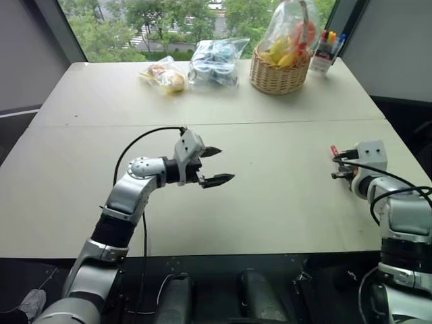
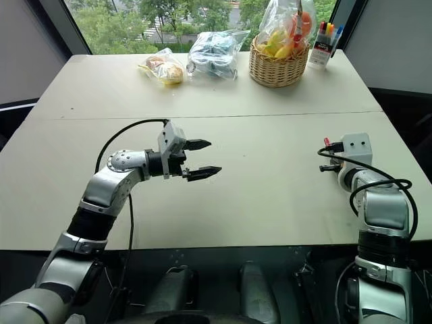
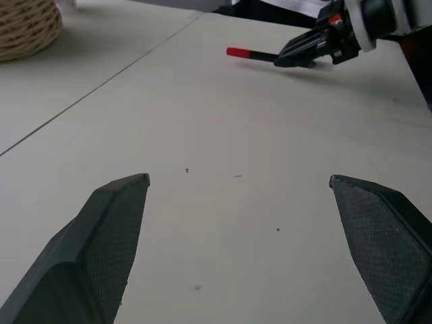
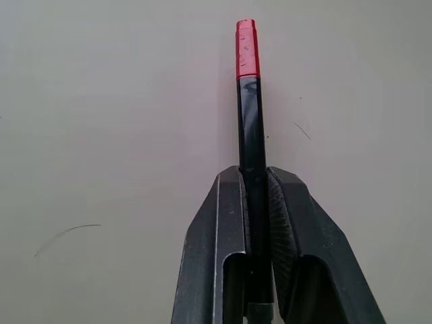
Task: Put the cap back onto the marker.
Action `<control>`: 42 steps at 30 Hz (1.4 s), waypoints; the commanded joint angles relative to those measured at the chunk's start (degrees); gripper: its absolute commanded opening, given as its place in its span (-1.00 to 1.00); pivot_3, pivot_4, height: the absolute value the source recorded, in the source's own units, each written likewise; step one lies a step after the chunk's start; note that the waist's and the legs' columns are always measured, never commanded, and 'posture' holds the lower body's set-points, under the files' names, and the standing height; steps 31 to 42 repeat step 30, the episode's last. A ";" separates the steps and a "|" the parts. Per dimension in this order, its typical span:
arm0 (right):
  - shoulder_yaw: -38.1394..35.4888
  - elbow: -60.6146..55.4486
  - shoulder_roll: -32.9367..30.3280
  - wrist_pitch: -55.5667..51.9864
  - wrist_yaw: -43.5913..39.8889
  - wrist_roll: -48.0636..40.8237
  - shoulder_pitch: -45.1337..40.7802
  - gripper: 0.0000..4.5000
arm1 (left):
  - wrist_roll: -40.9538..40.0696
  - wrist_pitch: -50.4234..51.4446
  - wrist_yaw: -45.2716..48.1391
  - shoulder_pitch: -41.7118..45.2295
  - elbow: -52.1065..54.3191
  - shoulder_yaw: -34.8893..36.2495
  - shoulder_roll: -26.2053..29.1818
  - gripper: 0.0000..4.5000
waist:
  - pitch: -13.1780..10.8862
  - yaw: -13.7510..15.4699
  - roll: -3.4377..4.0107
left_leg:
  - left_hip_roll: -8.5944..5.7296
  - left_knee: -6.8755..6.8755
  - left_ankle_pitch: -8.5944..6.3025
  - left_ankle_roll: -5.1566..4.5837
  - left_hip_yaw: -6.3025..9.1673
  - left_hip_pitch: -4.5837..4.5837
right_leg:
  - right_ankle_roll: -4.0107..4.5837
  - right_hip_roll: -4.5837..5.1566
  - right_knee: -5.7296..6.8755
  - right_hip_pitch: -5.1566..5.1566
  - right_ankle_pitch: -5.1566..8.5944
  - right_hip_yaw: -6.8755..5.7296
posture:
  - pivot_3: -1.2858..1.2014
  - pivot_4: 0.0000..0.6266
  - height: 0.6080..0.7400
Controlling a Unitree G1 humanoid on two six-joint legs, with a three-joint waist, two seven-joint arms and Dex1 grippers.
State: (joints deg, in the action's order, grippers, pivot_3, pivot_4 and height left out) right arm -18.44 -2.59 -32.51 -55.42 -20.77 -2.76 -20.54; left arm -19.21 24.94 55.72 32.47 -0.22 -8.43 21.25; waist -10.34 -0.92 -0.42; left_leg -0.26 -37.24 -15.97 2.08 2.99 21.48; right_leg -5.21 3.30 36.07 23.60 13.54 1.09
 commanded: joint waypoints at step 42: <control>-3.23 -17.92 -7.79 -9.59 -2.59 -8.43 4.39 0.99 | -5.51 1.12 2.89 2.27 2.68 0.74 1.30 1.00 | 0.00 0.13 -0.01 | 0.00 -0.01 0.00 0.00 0.01 0.02 | -0.01 -0.01 -0.02 0.00 0.01 -0.02 | 0.03 -0.52 1.00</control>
